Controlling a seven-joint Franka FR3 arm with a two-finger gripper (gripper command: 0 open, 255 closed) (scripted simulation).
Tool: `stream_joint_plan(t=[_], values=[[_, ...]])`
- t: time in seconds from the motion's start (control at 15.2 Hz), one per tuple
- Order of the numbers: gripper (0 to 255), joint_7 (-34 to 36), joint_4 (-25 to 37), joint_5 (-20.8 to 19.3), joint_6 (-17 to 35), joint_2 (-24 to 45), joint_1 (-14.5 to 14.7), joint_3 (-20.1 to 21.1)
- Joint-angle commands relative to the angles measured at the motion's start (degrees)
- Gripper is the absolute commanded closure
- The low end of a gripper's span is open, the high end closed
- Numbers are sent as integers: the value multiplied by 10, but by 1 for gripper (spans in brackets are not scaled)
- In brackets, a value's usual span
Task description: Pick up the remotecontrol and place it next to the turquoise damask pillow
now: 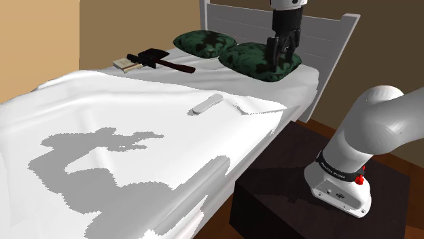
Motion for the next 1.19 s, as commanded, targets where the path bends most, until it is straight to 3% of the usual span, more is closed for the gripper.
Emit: stream_joint_plan(t=[0.0, 0.59, 1.12], values=[[0, 0, 0, 0, 0, 0, 0, 0], [0, 220, -7, 53, 167, 141, -37, 86], [0, 413, 46, 42, 298, 309, -75, 138]])
